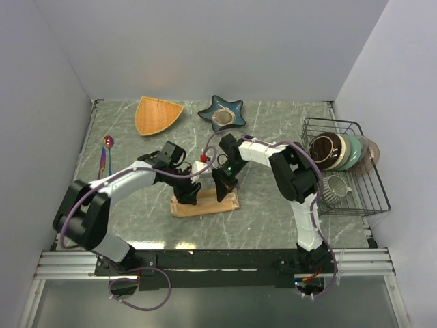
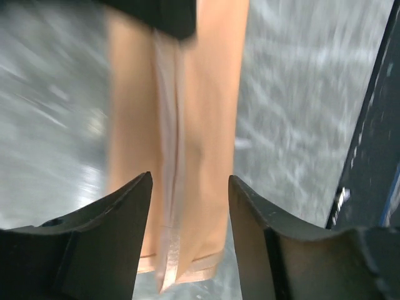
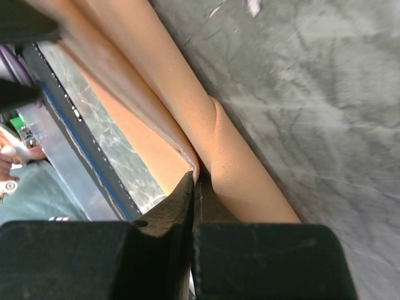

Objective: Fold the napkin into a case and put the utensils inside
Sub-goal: Fold the 2/3-rectangle-folded napkin at the center of the board, then stuff the top corner of the smaller-rectangle-folded napkin into the folded napkin.

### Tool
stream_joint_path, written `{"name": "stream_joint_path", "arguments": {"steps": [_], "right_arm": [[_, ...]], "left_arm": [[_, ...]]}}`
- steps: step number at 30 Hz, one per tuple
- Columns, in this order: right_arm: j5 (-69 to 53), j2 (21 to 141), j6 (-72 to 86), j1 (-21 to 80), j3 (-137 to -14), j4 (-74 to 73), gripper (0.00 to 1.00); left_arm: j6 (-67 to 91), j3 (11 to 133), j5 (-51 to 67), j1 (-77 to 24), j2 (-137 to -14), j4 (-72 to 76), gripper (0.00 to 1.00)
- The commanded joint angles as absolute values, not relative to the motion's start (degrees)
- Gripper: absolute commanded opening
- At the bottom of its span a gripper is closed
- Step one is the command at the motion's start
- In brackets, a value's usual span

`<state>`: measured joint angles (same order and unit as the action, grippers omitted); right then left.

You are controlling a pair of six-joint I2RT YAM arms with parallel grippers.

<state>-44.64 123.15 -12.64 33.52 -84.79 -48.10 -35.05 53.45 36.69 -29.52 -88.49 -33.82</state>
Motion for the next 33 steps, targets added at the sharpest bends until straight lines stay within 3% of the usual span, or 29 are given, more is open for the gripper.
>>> {"name": "stream_joint_path", "arguments": {"steps": [1,8,22,25,29,31,33], "right_arm": [[-44.82,120.77,-11.78,33.05,-83.33,-45.09,0.00],[-47.37,116.72,-11.34,33.13,-81.39,-43.16,0.00],[-50.45,114.17,-12.57,33.05,-79.81,-42.36,0.00],[-50.62,114.08,-12.83,33.05,-79.80,-42.63,0.00],[-50.54,113.99,-12.83,33.05,-79.63,-42.63,0.00],[-50.45,113.91,-12.57,33.05,-79.63,-42.37,0.00],[-50.45,113.73,-12.31,33.05,-79.28,-42.10,0.00]], "left_arm": [[-26.73,52.48,39.73,-31.90,-82.97,-22.43,0.59],[-24.52,50.36,36.83,-34.80,-86.57,-11.96,0.60],[-26.54,53.88,35.60,-38.58,-93.51,-11.95,0.61],[-26.89,55.10,35.33,-39.29,-94.83,-13.44,0.53],[-27.42,57.48,34.90,-39.99,-97.20,-16.69,0.31],[-27.42,58.09,34.11,-40.08,-97.82,-17.66,0.30],[-26.99,57.40,32.62,-40.08,-96.95,-17.32,0.40]]}}
